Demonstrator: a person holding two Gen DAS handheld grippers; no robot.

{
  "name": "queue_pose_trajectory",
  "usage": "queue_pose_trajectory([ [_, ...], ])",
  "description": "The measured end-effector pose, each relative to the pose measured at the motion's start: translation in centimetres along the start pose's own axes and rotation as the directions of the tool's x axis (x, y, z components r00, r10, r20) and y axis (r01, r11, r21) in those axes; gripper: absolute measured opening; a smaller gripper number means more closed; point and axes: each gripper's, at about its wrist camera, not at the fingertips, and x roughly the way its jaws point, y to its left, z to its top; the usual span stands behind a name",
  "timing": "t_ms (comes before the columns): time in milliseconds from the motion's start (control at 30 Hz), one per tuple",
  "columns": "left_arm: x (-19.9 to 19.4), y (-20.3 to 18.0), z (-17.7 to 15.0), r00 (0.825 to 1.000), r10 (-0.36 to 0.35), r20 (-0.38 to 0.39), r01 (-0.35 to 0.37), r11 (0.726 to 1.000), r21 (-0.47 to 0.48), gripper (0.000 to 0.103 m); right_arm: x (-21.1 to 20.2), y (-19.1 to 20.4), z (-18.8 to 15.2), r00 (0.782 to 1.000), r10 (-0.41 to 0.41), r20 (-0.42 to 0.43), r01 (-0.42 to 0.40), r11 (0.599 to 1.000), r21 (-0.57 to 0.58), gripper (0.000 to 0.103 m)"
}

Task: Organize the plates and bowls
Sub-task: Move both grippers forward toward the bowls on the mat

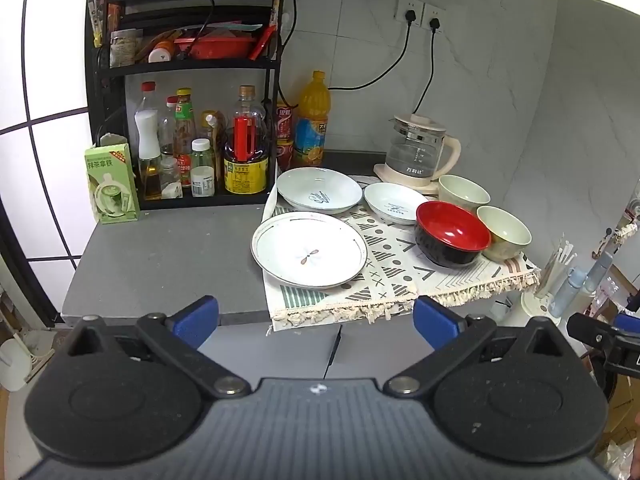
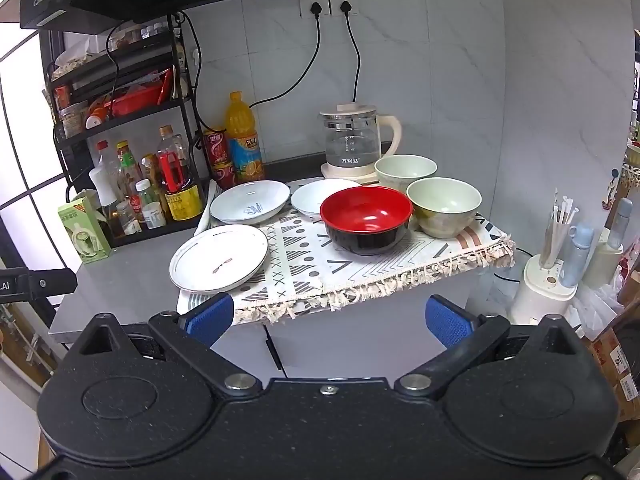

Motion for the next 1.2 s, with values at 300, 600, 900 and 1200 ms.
queue_pose_trajectory([
  [300, -0.16, -0.57, 0.27, 1.000, -0.013, 0.009, 0.013, 1.000, 0.009, 0.102, 0.17, -0.02, -0.13, 1.000, -0.017, -0.019, 0.017, 1.000, 0.002, 0.103],
  [600, 0.05, -0.47, 0.33, 1.000, -0.013, 0.002, 0.013, 1.000, 0.016, 0.102, 0.23, -0.19, 0.27, 0.999, -0.024, -0.029, 0.024, 1.000, -0.002, 0.103],
  [900, 0.11, -0.56, 0.38, 1.000, -0.019, 0.001, 0.019, 1.000, 0.016, 0.102, 0.25, 0.11, 0.17, 0.999, -0.036, -0.033, 0.036, 0.999, -0.005, 0.103],
  [1200, 0.50, -0.20, 0.52, 1.000, -0.018, -0.016, 0.018, 1.000, 0.012, 0.102, 0.25, 0.12, 0.13, 0.998, -0.048, -0.038, 0.048, 0.999, 0.006, 0.103],
])
